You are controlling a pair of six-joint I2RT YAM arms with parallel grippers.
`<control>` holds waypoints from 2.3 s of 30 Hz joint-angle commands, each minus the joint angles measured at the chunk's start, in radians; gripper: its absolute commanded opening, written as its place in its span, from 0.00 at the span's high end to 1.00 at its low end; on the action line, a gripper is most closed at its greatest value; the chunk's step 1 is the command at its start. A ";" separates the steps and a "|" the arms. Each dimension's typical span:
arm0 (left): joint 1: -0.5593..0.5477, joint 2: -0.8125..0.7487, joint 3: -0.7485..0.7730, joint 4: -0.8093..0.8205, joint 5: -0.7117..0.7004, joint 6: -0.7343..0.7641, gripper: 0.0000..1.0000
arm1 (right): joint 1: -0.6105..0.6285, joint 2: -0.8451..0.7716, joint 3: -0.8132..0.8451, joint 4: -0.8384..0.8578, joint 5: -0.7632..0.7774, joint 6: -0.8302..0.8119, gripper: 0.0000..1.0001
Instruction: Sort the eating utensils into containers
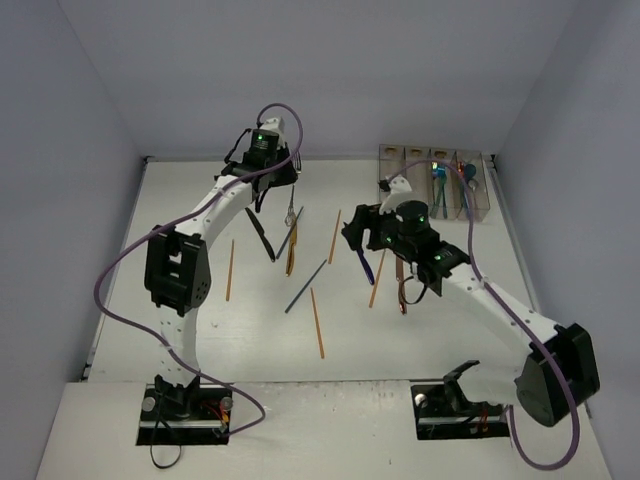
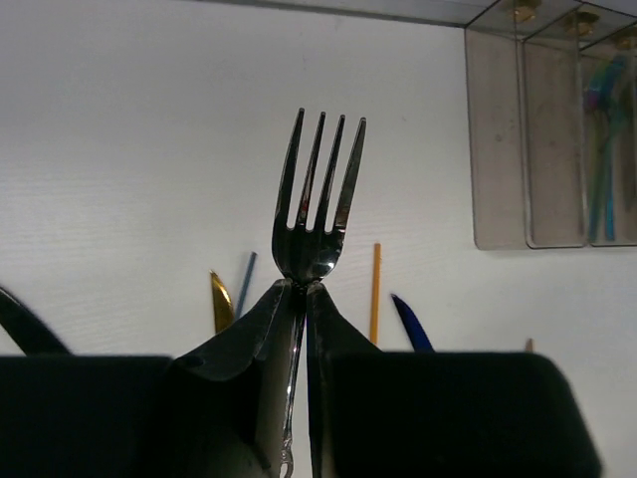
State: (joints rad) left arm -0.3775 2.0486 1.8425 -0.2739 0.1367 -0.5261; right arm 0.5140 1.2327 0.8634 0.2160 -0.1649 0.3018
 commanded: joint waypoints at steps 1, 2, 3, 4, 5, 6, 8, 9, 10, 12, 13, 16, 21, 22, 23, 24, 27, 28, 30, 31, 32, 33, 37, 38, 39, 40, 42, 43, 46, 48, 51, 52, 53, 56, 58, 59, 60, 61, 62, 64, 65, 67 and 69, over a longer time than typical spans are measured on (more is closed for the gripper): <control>0.003 -0.157 -0.096 0.171 0.087 -0.198 1.00 | 0.073 0.102 0.103 0.184 0.006 -0.037 0.29; 0.000 -0.182 -0.123 0.194 0.097 -0.226 1.00 | 0.084 0.129 0.120 0.203 0.007 -0.038 0.28; -0.004 -0.203 -0.150 0.214 0.104 -0.247 1.00 | 0.090 0.153 0.134 0.219 0.008 -0.038 0.28; -0.007 -0.222 -0.173 0.231 0.105 -0.263 1.00 | 0.094 0.176 0.149 0.231 0.009 -0.036 0.28; -0.010 -0.239 -0.199 0.247 0.106 -0.278 1.00 | 0.097 0.198 0.163 0.241 0.010 -0.034 0.28; -0.014 -0.256 -0.226 0.266 0.106 -0.292 1.00 | 0.101 0.222 0.177 0.250 0.009 -0.030 0.28; -0.023 -0.294 -0.260 0.311 0.108 -0.321 1.00 | 0.109 0.276 0.216 0.274 0.006 -0.017 0.28; -0.027 -0.308 -0.278 0.323 0.107 -0.329 1.00 | 0.112 0.298 0.231 0.282 0.003 -0.013 0.28; -0.030 -0.322 -0.295 0.334 0.104 -0.336 1.00 | 0.116 0.321 0.244 0.288 0.000 -0.010 0.28; -0.038 -0.339 -0.317 0.349 0.106 -0.348 1.00 | 0.122 0.353 0.286 0.292 -0.005 -0.009 0.28; -0.040 -0.353 -0.329 0.349 0.106 -0.354 1.00 | 0.125 0.375 0.306 0.295 -0.004 -0.009 0.28; -0.056 -0.385 -0.361 0.362 0.103 -0.369 1.00 | 0.130 0.429 0.346 0.299 -0.005 -0.001 0.28; -0.072 -0.413 -0.403 0.375 0.095 -0.380 1.00 | 0.142 0.482 0.392 0.307 -0.018 0.014 0.32; -0.074 -0.416 -0.406 0.375 0.094 -0.380 1.00 | 0.145 0.487 0.396 0.308 -0.018 0.015 0.35; -0.076 -0.418 -0.409 0.376 0.094 -0.378 1.00 | 0.148 0.491 0.399 0.309 -0.018 0.016 0.38; -0.077 -0.420 -0.412 0.376 0.095 -0.377 1.00 | 0.149 0.492 0.400 0.309 -0.017 0.016 0.43; -0.080 -0.423 -0.415 0.376 0.092 -0.368 1.00 | 0.149 0.486 0.390 0.310 -0.002 0.016 0.71; -0.080 -0.424 -0.416 0.376 0.091 -0.365 1.00 | 0.149 0.482 0.387 0.310 0.004 0.016 0.78; -0.082 -0.422 -0.419 0.375 0.091 -0.361 1.00 | 0.149 0.465 0.377 0.310 0.018 0.014 0.91; -0.083 -0.420 -0.421 0.375 0.092 -0.358 1.00 | 0.149 0.458 0.369 0.309 0.025 0.011 0.97; -0.083 -0.418 -0.424 0.375 0.094 -0.357 1.00 | 0.149 0.451 0.363 0.309 0.031 0.007 1.00; -0.083 -0.418 -0.427 0.376 0.097 -0.354 1.00 | 0.149 0.444 0.360 0.308 0.035 0.003 1.00; -0.084 -0.421 -0.440 0.372 0.090 -0.309 0.96 | 0.146 0.412 0.336 0.298 0.056 -0.009 1.00; -0.084 -0.425 -0.442 0.354 0.074 -0.292 0.79 | 0.143 0.407 0.333 0.288 0.066 -0.016 1.00; -0.083 -0.428 -0.443 0.337 0.058 -0.275 0.63 | 0.140 0.401 0.330 0.277 0.077 -0.024 1.00; -0.082 -0.435 -0.444 0.312 0.040 -0.255 0.53 | 0.136 0.396 0.327 0.268 0.084 -0.031 1.00; -0.079 -0.453 -0.445 0.264 0.000 -0.216 0.39 | 0.124 0.385 0.321 0.247 0.102 -0.050 1.00; -0.076 -0.466 -0.449 0.236 -0.020 -0.197 0.35 | 0.113 0.381 0.319 0.233 0.110 -0.059 1.00; -0.061 -0.522 -0.472 0.171 -0.072 -0.138 0.30 | 0.056 0.362 0.308 0.197 0.127 -0.090 1.00; -0.046 -0.562 -0.488 0.132 -0.108 -0.092 0.29 | 0.005 0.351 0.301 0.179 0.133 -0.113 1.00; 0.000 -0.621 -0.517 0.049 -0.127 -0.038 0.28 | -0.063 0.341 0.304 0.145 0.147 -0.144 1.00; 0.018 -0.644 -0.532 0.024 -0.144 -0.014 0.28 | -0.106 0.340 0.314 0.134 0.155 -0.177 1.00; 0.037 -0.666 -0.548 -0.002 -0.163 0.009 0.28 | -0.148 0.340 0.325 0.124 0.166 -0.208 1.00; 0.074 -0.743 -0.613 -0.050 -0.197 0.065 0.28 | -0.246 0.354 0.360 0.107 0.184 -0.258 1.00; 0.087 -0.792 -0.638 -0.072 -0.216 0.108 0.28 | -0.286 0.368 0.378 0.102 0.157 -0.283 1.00; 0.091 -0.814 -0.650 -0.084 -0.227 0.130 0.28 | -0.307 0.375 0.389 0.099 0.148 -0.305 1.00; 0.094 -0.826 -0.661 -0.097 -0.238 0.148 0.28 | -0.332 0.384 0.406 0.097 0.151 -0.339 1.00; 0.094 -0.846 -0.666 -0.102 -0.256 0.173 0.28 | -0.346 0.401 0.416 0.094 0.151 -0.355 1.00; 0.094 -0.846 -0.672 -0.106 -0.256 0.173 0.28 | -0.360 0.401 0.426 0.094 0.151 -0.368 1.00; 0.095 -0.867 -0.690 -0.110 -0.276 0.218 0.27 | -0.410 0.460 0.471 0.092 0.132 -0.390 1.00; 0.095 -0.871 -0.698 -0.108 -0.281 0.231 0.27 | -0.427 0.481 0.488 0.092 0.124 -0.395 1.00; 0.095 -0.874 -0.718 -0.101 -0.284 0.246 0.27 | -0.459 0.524 0.529 0.091 0.117 -0.411 1.00; 0.095 -0.877 -0.741 -0.085 -0.288 0.260 0.27 | -0.477 0.573 0.553 0.090 0.116 -0.422 1.00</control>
State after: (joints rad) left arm -0.2813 1.1959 1.1201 -0.3935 -0.1135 -0.3436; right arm 0.0796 1.7389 1.3458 0.2590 -0.0339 -0.0599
